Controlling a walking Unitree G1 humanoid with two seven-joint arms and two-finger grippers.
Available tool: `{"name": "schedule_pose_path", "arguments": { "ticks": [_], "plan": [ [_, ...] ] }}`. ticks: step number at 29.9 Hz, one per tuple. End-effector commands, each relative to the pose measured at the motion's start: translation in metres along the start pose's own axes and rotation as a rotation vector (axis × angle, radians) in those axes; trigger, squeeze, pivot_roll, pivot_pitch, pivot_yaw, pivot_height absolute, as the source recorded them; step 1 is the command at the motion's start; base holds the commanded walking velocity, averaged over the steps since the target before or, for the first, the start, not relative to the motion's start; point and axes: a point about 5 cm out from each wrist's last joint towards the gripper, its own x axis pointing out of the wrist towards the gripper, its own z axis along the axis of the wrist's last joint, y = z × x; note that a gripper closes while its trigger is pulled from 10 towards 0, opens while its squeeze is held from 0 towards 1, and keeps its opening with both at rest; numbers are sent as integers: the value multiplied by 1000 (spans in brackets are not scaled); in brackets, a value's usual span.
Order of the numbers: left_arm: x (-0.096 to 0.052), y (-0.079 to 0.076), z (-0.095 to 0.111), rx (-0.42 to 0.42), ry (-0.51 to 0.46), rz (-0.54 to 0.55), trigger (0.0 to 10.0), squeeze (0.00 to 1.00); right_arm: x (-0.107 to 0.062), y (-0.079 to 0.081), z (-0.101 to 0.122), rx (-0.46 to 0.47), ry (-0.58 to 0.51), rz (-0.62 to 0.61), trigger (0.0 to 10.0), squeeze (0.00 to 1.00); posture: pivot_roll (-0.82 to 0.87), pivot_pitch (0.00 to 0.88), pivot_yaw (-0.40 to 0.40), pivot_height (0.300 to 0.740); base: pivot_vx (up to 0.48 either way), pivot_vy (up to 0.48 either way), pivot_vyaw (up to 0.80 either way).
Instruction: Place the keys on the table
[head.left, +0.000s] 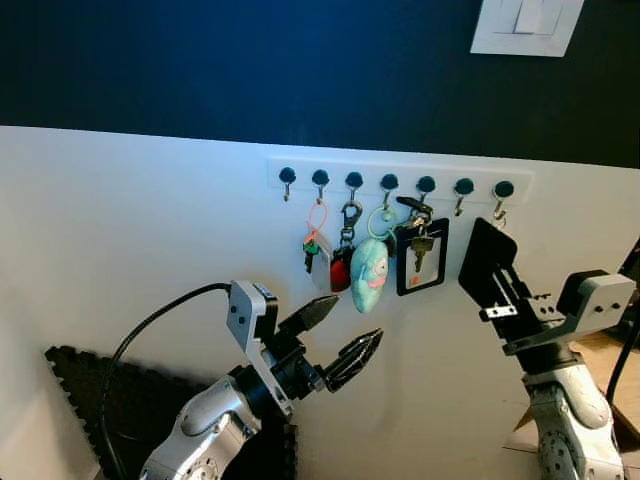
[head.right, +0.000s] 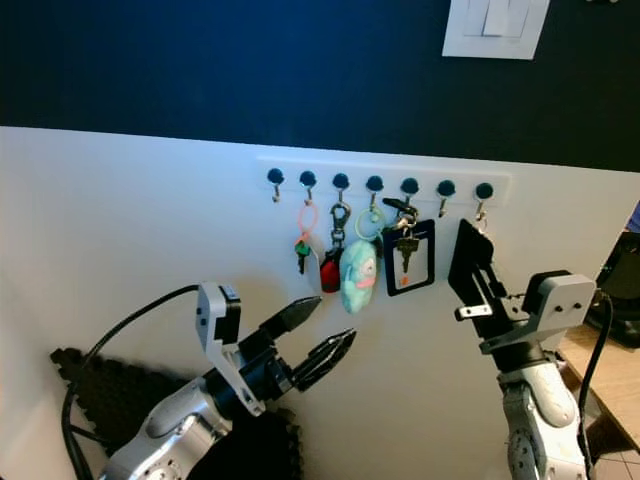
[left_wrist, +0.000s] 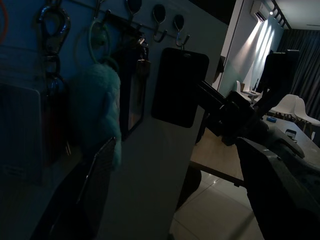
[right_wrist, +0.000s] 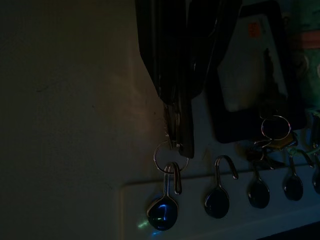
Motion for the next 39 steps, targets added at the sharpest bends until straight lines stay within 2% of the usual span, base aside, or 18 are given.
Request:
{"name": "schedule_pose_path", "arguments": {
  "ticks": [1,21,32,39],
  "plan": [
    [2,-4,2,16,7,-21,10000,0,5,-7,6,-3,-13,-34,10000,0,66,70,-3,740,0,0,0],
    [3,-8,0,12,22,-37,10000,0,20,4,20,46,-58,-4,10000,0,67,78,-7,740,0,0,0],
    [3,-9,0,8,28,-47,10000,0,13,14,17,65,-40,2,10000,0,67,80,-4,740,0,0,0],
    [3,-9,0,7,31,-52,10000,0,7,14,19,88,-35,-23,10000,0,66,80,-2,740,0,0,0]
  ]
}}
